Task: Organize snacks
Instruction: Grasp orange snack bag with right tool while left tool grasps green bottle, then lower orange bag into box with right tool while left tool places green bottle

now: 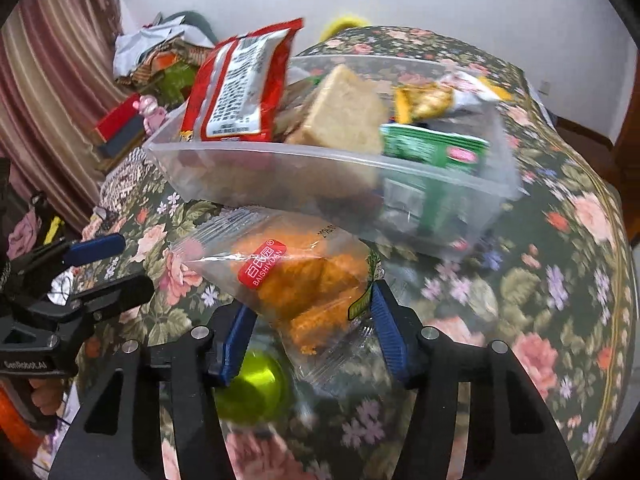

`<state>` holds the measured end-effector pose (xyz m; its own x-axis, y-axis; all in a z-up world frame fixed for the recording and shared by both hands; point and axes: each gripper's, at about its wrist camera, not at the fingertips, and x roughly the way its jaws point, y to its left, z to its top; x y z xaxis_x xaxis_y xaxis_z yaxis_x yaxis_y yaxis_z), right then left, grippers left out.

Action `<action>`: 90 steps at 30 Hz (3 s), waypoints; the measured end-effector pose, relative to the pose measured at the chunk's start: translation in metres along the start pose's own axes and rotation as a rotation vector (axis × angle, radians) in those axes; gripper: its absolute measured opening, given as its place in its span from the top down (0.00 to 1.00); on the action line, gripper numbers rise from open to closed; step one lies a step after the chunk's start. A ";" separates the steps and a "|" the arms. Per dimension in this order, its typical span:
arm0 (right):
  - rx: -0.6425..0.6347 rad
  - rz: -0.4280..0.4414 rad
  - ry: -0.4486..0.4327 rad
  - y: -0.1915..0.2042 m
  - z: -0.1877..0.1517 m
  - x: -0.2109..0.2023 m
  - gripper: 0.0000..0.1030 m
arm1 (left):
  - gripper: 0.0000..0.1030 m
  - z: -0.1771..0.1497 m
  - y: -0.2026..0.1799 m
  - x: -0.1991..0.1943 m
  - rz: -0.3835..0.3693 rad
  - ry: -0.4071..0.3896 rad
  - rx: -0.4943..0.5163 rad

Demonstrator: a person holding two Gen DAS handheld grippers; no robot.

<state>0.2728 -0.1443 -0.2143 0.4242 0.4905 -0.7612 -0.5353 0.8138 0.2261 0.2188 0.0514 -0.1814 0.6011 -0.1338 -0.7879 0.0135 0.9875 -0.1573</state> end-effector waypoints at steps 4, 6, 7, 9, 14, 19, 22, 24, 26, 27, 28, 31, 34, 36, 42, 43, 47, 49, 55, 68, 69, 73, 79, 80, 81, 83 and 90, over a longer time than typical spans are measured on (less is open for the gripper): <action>0.032 -0.012 -0.016 -0.010 -0.010 -0.014 0.52 | 0.21 -0.004 -0.022 -0.007 -0.043 0.001 0.015; 0.048 -0.017 -0.025 -0.016 -0.015 -0.023 0.52 | 0.21 -0.007 -0.034 -0.007 -0.054 0.007 0.037; 0.056 -0.022 -0.031 -0.019 -0.018 -0.027 0.52 | 0.21 -0.008 -0.039 -0.007 -0.056 0.010 0.046; 0.070 -0.028 -0.041 -0.024 -0.023 -0.035 0.52 | 0.22 -0.012 -0.051 -0.002 -0.066 0.027 0.062; 0.088 -0.041 -0.059 -0.031 -0.035 -0.052 0.52 | 0.22 -0.022 -0.068 0.017 -0.070 0.072 0.061; 0.104 -0.034 -0.071 -0.035 -0.041 -0.060 0.52 | 0.50 -0.027 -0.080 0.031 -0.074 0.078 0.062; 0.112 -0.029 -0.075 -0.036 -0.043 -0.061 0.52 | 0.55 -0.028 -0.084 0.034 -0.083 0.052 0.079; 0.117 -0.023 -0.079 -0.037 -0.043 -0.062 0.52 | 0.56 -0.028 -0.083 0.034 -0.088 0.042 0.085; 0.121 -0.020 -0.086 -0.037 -0.042 -0.062 0.52 | 0.56 -0.027 -0.080 0.032 -0.092 0.039 0.079; 0.122 -0.017 -0.089 -0.037 -0.041 -0.062 0.52 | 0.56 -0.026 -0.078 0.031 -0.088 0.035 0.077; 0.122 -0.015 -0.093 -0.036 -0.039 -0.063 0.52 | 0.56 -0.025 -0.075 0.027 -0.080 0.026 0.072; 0.116 -0.010 -0.109 -0.034 -0.034 -0.065 0.52 | 0.56 -0.019 -0.065 0.017 -0.072 0.001 0.055; 0.104 -0.010 -0.129 -0.031 -0.027 -0.068 0.52 | 0.56 -0.010 -0.055 0.004 -0.053 -0.035 0.047; 0.097 -0.009 -0.143 -0.028 -0.022 -0.069 0.52 | 0.56 -0.004 -0.048 -0.005 -0.041 -0.060 0.037; 0.085 0.005 -0.191 -0.023 -0.002 -0.074 0.52 | 0.56 0.025 -0.019 -0.026 -0.014 -0.131 -0.009; 0.081 0.006 -0.200 -0.021 0.002 -0.075 0.52 | 0.56 0.029 -0.016 -0.028 -0.010 -0.141 -0.018; 0.068 0.008 -0.222 -0.016 0.015 -0.072 0.52 | 0.56 0.053 -0.001 -0.031 -0.003 -0.172 -0.056; 0.066 0.013 -0.233 -0.014 0.022 -0.071 0.52 | 0.56 0.062 0.006 -0.032 0.008 -0.192 -0.058; 0.057 0.004 -0.256 -0.014 0.043 -0.064 0.52 | 0.56 0.085 0.021 -0.018 0.042 -0.203 -0.075; 0.059 -0.066 -0.186 -0.028 0.072 -0.020 0.51 | 0.56 0.103 0.032 0.021 0.051 -0.189 -0.091; 0.055 -0.073 -0.178 -0.027 0.072 -0.017 0.51 | 0.56 0.102 0.033 0.023 0.057 -0.184 -0.086; 0.040 -0.088 -0.159 -0.024 0.069 -0.014 0.48 | 0.55 0.095 0.033 0.026 0.061 -0.178 -0.061; 0.010 -0.125 -0.144 -0.018 0.067 -0.019 0.35 | 0.54 0.090 0.029 0.024 0.067 -0.149 -0.025; 0.008 -0.130 -0.152 -0.018 0.066 -0.022 0.30 | 0.54 0.089 0.029 0.024 0.061 -0.142 -0.024; 0.007 -0.133 -0.159 -0.017 0.064 -0.025 0.29 | 0.54 0.088 0.029 0.022 0.057 -0.140 -0.027; 0.008 -0.127 -0.161 -0.018 0.063 -0.029 0.28 | 0.53 0.086 0.030 0.019 0.044 -0.132 -0.037; 0.006 -0.106 -0.195 -0.013 0.057 -0.058 0.28 | 0.52 0.079 0.024 -0.015 0.069 -0.187 -0.020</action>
<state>0.2964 -0.1654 -0.1384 0.6116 0.4528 -0.6488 -0.4761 0.8656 0.1552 0.2731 0.0835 -0.1265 0.7383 -0.0457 -0.6729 -0.0476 0.9917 -0.1196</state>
